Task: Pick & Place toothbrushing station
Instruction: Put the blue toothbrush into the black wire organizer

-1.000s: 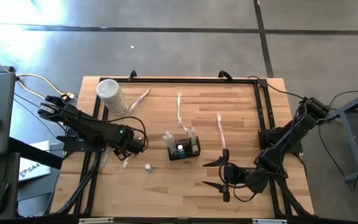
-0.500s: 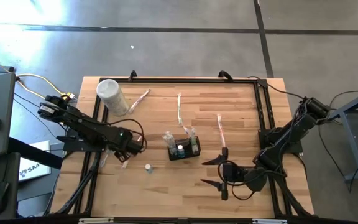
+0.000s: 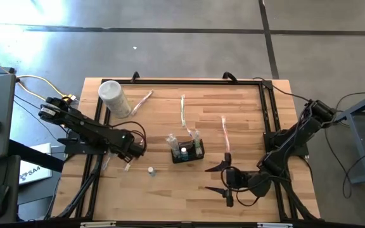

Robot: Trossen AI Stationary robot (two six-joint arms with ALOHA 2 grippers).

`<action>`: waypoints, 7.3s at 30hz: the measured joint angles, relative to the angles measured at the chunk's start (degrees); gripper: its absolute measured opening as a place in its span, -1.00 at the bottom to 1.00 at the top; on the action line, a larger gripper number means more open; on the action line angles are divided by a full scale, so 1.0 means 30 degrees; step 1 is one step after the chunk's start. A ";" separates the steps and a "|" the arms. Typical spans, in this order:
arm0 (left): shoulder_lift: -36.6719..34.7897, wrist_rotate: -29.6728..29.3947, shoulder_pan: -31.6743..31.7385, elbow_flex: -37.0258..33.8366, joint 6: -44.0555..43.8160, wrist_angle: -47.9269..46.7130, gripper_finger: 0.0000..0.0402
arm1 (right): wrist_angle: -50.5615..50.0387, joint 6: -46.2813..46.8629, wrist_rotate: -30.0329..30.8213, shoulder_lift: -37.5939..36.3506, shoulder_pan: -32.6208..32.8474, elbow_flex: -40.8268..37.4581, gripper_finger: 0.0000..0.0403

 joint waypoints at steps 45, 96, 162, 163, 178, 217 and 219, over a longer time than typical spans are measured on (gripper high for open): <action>0.1727 0.0440 -0.0015 -0.2645 -0.2293 0.3065 0.06 | 0.0162 0.0488 -0.0623 0.0286 -0.0236 0.0000 0.34; 0.1778 -0.2027 -0.0022 0.3477 0.3927 0.2102 0.06 | 0.0006 0.0780 -0.1049 0.0288 -0.0372 0.0000 0.34; 0.1777 -1.2394 -0.9821 1.1743 0.3715 -0.7445 -0.96 | 0.0056 0.0481 -0.1621 0.0295 -0.1001 0.0000 0.34; 0.1823 -1.3125 -1.0181 1.2314 0.4140 -0.7370 -0.96 | 0.0033 0.0632 -0.1628 0.0295 -0.0990 0.0000 0.34; 0.6509 -2.0797 -1.2757 1.5007 3.2041 0.5041 -0.96 | -0.0080 0.5350 -0.1873 0.0742 -0.1572 -0.0058 0.34; 1.0564 -1.9962 -0.9256 1.5007 5.2317 1.8031 -0.94 | 0.7527 0.4218 -1.1864 0.4389 -0.6011 0.0000 0.34; 1.0564 -1.9698 -0.9114 1.5007 5.2414 1.8186 -0.94 | 0.7421 0.4216 -1.1614 0.4387 -0.6093 0.0000 0.34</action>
